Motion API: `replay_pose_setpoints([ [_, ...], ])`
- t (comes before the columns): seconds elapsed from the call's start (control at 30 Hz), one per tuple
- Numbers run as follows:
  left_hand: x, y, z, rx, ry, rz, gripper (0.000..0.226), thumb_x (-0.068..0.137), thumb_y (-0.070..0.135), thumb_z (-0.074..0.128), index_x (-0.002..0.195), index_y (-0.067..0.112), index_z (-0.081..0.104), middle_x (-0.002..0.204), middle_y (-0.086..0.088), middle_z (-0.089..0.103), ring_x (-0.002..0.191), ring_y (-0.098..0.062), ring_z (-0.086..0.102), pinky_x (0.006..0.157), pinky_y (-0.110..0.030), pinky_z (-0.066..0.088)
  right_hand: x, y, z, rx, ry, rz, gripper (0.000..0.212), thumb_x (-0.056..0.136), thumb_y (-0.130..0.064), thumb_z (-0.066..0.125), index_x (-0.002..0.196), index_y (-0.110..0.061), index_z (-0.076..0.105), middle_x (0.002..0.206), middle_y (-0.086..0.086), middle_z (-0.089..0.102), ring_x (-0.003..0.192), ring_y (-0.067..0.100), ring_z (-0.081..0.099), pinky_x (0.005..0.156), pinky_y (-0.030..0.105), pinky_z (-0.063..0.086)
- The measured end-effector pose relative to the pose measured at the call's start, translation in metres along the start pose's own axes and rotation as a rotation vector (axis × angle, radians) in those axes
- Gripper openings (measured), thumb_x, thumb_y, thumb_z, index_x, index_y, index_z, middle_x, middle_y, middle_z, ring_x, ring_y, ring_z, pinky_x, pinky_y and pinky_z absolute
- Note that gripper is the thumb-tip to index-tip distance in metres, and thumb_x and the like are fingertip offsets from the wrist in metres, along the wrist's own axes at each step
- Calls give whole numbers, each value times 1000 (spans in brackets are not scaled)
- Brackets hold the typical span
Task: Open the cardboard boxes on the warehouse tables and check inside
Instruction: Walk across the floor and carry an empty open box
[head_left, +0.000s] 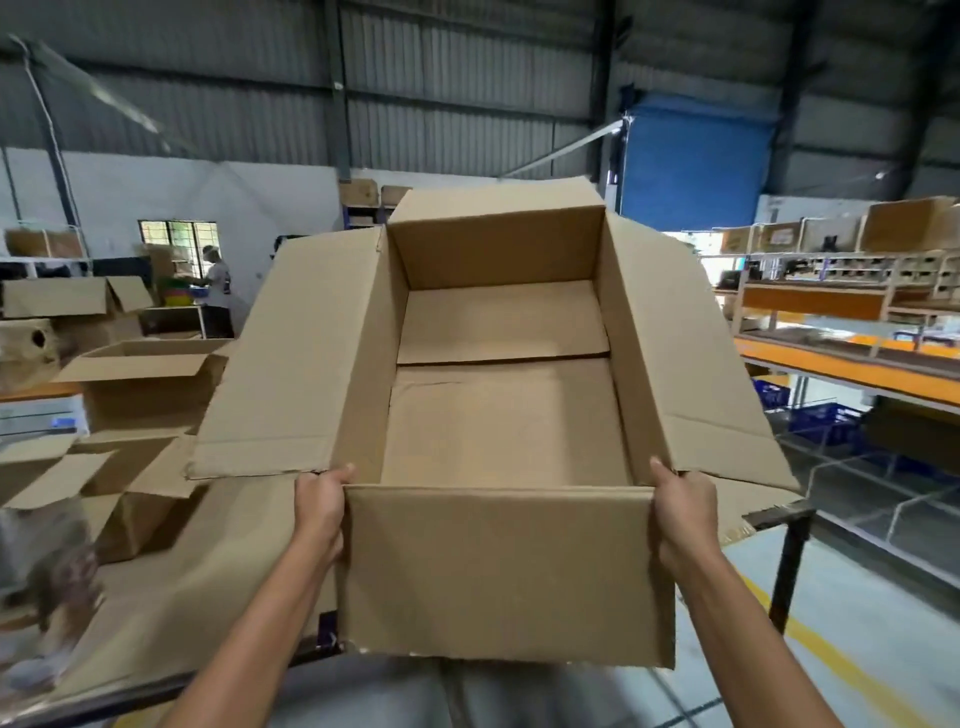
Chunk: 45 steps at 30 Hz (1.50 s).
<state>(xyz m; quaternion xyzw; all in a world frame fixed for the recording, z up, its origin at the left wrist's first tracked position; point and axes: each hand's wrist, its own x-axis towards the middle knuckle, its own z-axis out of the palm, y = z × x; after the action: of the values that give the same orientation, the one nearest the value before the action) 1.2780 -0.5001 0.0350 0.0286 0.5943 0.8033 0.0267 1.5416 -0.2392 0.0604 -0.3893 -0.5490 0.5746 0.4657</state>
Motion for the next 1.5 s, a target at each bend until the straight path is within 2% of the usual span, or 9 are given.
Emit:
replay_pose_setpoints([
  [0.13,-27,-20,76,-16,-73,-37,58,65,23,73,112,-9,61,107,-21,67,91,-30,62,78,-41,50,23,-21,-76,-51,95,-51,35,99,-19,58,69,-5,48,71,6,49,81,28,48,64,36,32],
  [0.4,-143,-61,246,-13,-274,-77,6,83,2,69,87,-2,66,83,-11,66,78,-24,62,68,-29,48,86,-27,-246,-43,251,-15,29,94,-25,66,75,-10,51,85,12,59,77,27,53,76,36,39],
  [0.53,-186,-100,318,11,-356,-112,25,83,1,68,105,-8,63,87,-12,67,83,-27,64,66,-28,48,114,-14,-318,-116,396,-15,30,100,-27,56,83,-3,51,90,12,54,90,29,49,76,34,35],
  [0.73,-231,-158,425,87,-515,-189,13,84,6,68,94,-3,66,91,-15,67,85,-26,62,78,-36,48,158,16,-411,-213,594,38,39,101,-27,54,68,-7,46,81,14,53,85,32,50,70,35,33],
  [0.87,-249,-203,504,145,-644,-211,7,90,9,65,89,2,63,78,-8,61,72,-22,57,68,-32,45,198,37,-457,-247,692,63,40,101,-24,54,68,-2,47,71,7,49,82,30,48,73,35,35],
  [1.0,-248,-256,593,153,-756,-244,31,75,24,71,92,-1,66,89,-17,68,86,-32,65,81,-50,54,254,51,-496,-261,789,70,39,99,-26,56,88,11,60,86,19,60,86,32,55,73,35,36],
  [1.23,-249,-337,748,190,-933,-340,37,68,21,67,97,-2,67,99,-20,70,98,-38,67,96,-63,49,362,72,-548,-350,958,116,34,97,-26,59,82,4,61,97,27,64,93,37,59,78,41,41],
  [1.37,-248,-380,816,283,-980,-425,38,69,18,68,101,-1,65,112,-27,67,103,-41,66,93,-58,52,414,89,-568,-395,1021,171,35,96,-23,61,90,12,65,102,31,66,98,40,61,74,36,36],
  [1.5,-268,-393,865,357,-999,-417,16,90,9,66,101,0,61,97,-14,63,89,-29,59,77,-36,46,468,108,-594,-480,1015,231,37,97,-21,60,98,16,66,108,34,65,104,46,59,78,38,38],
])
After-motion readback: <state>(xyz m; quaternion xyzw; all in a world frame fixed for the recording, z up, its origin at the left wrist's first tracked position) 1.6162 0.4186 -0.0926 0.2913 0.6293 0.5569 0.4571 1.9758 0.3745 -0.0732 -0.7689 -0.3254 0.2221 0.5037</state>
